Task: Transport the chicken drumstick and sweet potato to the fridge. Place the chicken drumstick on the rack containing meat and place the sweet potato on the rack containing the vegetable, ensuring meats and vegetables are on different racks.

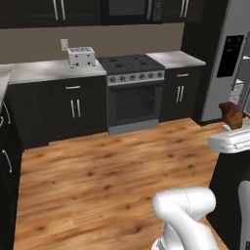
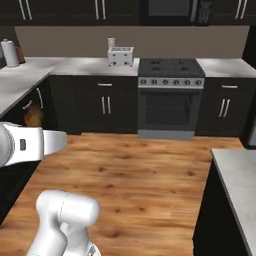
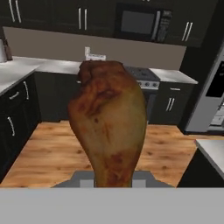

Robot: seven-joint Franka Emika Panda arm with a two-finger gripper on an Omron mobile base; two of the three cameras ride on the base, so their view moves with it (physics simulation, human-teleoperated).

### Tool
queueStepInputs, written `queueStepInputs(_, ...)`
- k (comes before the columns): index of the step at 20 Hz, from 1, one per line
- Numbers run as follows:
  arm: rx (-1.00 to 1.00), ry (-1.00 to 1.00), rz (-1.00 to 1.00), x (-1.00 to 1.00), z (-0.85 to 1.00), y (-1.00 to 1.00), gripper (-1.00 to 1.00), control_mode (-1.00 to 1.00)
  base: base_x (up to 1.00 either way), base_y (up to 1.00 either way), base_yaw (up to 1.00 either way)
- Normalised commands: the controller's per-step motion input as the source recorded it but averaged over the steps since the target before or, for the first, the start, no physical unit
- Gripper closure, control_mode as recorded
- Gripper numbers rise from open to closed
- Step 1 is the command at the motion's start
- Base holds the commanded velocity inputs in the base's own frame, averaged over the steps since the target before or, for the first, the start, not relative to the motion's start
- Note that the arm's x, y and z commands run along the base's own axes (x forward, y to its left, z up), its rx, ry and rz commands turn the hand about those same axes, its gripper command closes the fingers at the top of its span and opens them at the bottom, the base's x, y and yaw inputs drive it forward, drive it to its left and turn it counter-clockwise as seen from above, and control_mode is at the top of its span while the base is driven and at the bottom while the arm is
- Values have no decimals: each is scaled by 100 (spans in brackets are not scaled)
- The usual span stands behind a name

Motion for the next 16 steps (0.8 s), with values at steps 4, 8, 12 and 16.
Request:
queueStepInputs(4,0,0,0,0,0,0,100,100,100,0,-4)
queueStepInputs(8,0,0,0,0,0,0,100,100,100,-7,-2)
queueStepInputs(12,0,0,0,0,0,0,100,100,100,-21,0)
queueStepInputs(16,0,0,0,0,0,0,100,100,100,-28,0)
